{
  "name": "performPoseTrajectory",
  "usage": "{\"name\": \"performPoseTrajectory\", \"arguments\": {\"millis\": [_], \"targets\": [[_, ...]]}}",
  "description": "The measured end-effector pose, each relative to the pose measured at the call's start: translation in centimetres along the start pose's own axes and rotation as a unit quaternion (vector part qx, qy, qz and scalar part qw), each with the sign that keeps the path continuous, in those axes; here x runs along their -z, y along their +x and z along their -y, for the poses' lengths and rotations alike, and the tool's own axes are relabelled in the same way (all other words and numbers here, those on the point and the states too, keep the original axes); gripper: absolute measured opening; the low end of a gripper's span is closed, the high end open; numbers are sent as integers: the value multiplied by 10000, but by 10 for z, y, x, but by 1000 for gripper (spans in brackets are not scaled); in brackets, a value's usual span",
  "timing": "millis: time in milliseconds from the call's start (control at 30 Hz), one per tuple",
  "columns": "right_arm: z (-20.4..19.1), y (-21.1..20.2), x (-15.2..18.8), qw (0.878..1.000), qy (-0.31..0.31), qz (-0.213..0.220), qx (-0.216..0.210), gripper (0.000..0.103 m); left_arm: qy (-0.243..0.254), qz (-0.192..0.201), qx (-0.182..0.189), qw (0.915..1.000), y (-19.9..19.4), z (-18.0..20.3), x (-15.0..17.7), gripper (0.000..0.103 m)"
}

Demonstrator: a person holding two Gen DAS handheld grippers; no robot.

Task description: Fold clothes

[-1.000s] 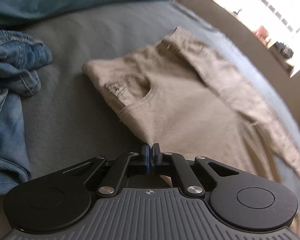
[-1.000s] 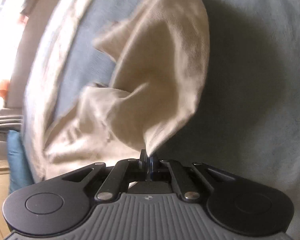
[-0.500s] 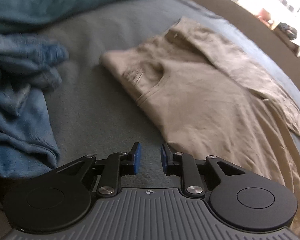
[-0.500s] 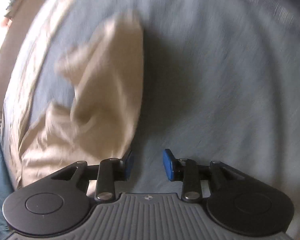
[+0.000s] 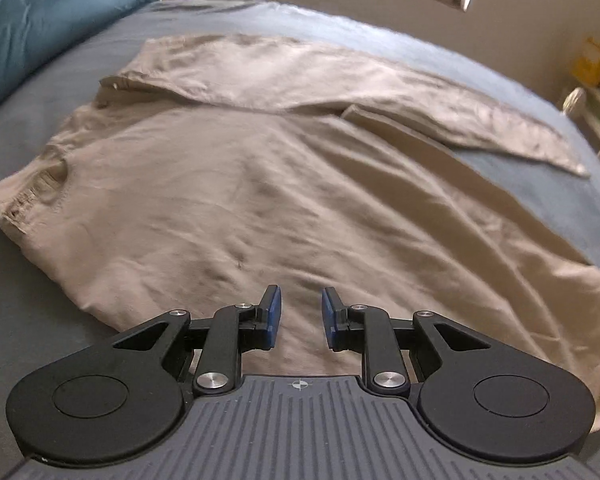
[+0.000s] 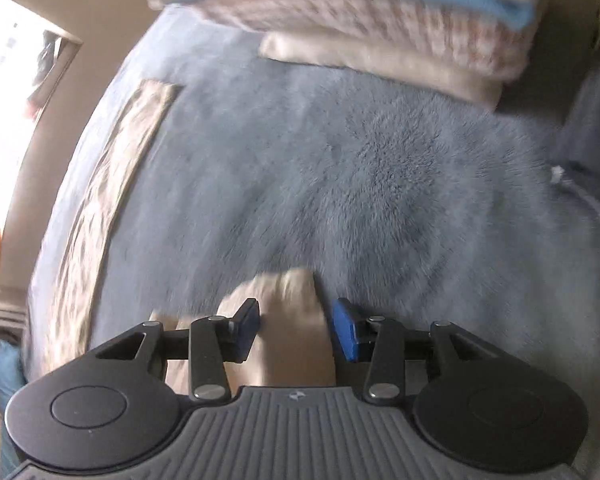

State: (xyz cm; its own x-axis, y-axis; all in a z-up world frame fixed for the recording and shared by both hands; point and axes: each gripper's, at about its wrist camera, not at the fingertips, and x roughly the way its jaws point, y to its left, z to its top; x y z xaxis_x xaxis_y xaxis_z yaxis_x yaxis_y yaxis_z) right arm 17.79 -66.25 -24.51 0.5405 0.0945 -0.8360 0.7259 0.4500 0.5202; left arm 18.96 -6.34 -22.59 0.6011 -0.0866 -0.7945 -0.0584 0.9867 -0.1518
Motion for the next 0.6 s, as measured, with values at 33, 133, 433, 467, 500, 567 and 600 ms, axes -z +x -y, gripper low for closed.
{"name": "performPoseTrajectory", "arguments": {"millis": [33, 133, 433, 467, 500, 567, 600], "targets": [[5, 7, -2, 9999, 89, -65, -71, 44, -46, -18, -10, 10000, 1, -1, 2, 22], [13, 11, 0, 9995, 149, -94, -261, 45, -182, -72, -42, 9998, 2, -5, 8, 22], [8, 17, 1, 9983, -251, -229, -474, 7, -49, -47, -269, 9996, 4, 4, 10, 22], [6, 15, 3, 9981, -252, -169, -535, 7, -34, -38, -286, 9996, 4, 5, 11, 22], [4, 8, 7, 9978, -229, -45, -623, 6, -20, -30, -302, 9995, 3, 6, 11, 22], [-1, -15, 14, 9965, -247, 345, -725, 6, -44, -28, -307, 9995, 3, 5, 11, 22], [-1, -29, 17, 9953, -251, 553, -750, 6, -63, -27, -308, 9995, 2, 4, 11, 22]]}}
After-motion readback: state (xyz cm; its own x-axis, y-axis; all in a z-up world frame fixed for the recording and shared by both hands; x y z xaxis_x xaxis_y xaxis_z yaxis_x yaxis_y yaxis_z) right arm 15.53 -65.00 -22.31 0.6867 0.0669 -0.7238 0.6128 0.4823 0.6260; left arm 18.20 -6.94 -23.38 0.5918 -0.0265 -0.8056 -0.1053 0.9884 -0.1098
